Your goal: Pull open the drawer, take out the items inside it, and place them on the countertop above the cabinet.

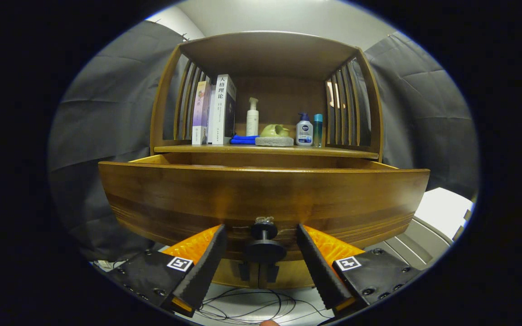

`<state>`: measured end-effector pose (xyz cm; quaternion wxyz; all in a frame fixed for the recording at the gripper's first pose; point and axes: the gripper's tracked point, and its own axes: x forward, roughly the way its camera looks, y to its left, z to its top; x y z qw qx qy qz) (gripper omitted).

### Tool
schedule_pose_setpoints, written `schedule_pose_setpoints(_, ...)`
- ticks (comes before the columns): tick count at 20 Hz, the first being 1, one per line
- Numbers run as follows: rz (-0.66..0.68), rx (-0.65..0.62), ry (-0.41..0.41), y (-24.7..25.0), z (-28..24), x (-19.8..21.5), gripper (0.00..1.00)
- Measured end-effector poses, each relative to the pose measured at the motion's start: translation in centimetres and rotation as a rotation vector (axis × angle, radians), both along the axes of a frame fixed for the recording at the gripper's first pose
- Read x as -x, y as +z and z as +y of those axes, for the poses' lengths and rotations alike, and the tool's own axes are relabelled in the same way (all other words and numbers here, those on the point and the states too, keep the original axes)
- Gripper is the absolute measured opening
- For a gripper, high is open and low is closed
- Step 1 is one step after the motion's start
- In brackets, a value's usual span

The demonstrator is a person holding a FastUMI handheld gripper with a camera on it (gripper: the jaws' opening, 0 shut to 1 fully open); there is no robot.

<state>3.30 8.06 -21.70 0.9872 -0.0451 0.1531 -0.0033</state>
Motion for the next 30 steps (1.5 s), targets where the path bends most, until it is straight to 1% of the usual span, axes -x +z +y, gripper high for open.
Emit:
schedule_pose_setpoints(7,0.018,-0.016,-0.014,-0.3,0.2,-4.3,0.98)
schedule_pose_setpoints(11,0.016,0.009,-0.015,-0.6,0.1,-6.7,0.98)
schedule_pose_setpoints(18,0.006,0.093,-0.011,-1.4,0.0,-10.7,0.98)
schedule_pose_setpoints(25,-0.001,0.060,-0.017,-2.0,0.7,-12.9,0.99)
schedule_pose_setpoints(30,-0.019,0.049,-0.019,-2.1,0.8,-13.2,0.99)
